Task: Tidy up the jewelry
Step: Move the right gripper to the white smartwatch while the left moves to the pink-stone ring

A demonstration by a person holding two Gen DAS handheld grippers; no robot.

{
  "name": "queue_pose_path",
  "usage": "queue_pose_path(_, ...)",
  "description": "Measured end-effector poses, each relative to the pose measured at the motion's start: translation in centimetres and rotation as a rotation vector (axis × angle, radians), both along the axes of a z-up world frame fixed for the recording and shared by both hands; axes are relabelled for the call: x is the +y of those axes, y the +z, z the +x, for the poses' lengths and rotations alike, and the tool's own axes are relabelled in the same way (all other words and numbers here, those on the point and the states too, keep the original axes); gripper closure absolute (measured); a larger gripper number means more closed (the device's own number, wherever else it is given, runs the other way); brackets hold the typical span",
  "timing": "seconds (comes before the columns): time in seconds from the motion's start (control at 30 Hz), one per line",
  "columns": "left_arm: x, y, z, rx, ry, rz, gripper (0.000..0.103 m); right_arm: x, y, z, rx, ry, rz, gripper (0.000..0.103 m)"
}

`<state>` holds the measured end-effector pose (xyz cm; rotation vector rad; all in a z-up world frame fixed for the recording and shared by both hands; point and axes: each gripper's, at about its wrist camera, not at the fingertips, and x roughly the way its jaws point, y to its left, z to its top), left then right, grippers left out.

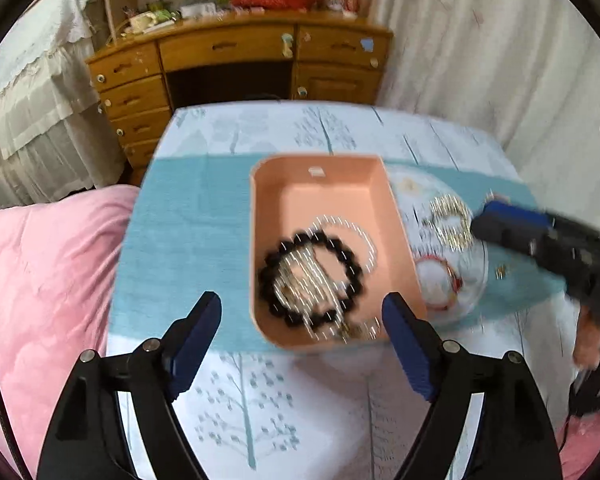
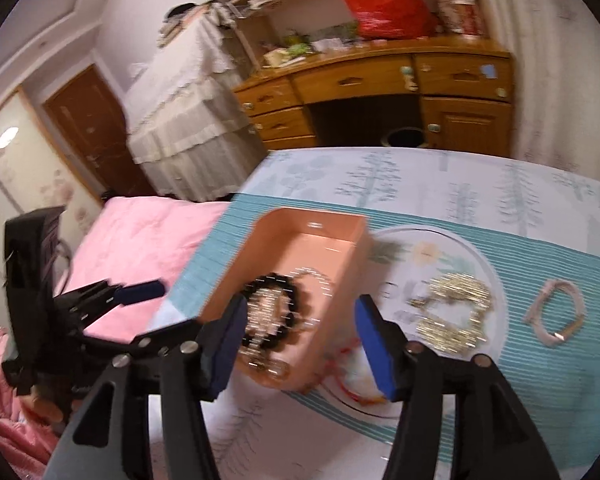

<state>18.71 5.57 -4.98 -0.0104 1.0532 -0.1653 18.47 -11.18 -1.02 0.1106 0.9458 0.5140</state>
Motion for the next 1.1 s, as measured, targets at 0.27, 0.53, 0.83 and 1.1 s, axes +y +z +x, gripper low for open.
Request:
queue_pose_path(0.27, -5.5, -0.3, -4.0, 0.033, -0.193, 0.002, 0.003, -6.2, 0.0, 0.0, 0.066, -0.203, -0.049, 0.045)
queue_pose_path(0.53, -10.9, -2.7, -5.2, 0.044, -0.299, 0.033, 0.003, -12.4, 0.0, 0.1, 0.178, -0.392, -0.015, 0.045)
queue_pose_path(0.83, -14.6, -5.5, -5.3, -0.008, -0.345, 0.061, 0.003, -17.0, -1.9, 3.1, 0.281, -0.523, -0.106, 0.045)
queue_pose_path(1.1, -14.8, -6.0, -4.4, -0.055, -0.309, -0.032, 0.003, -19.5, -4.8, 6.7, 0.349, -0.582, -0.035, 0.045)
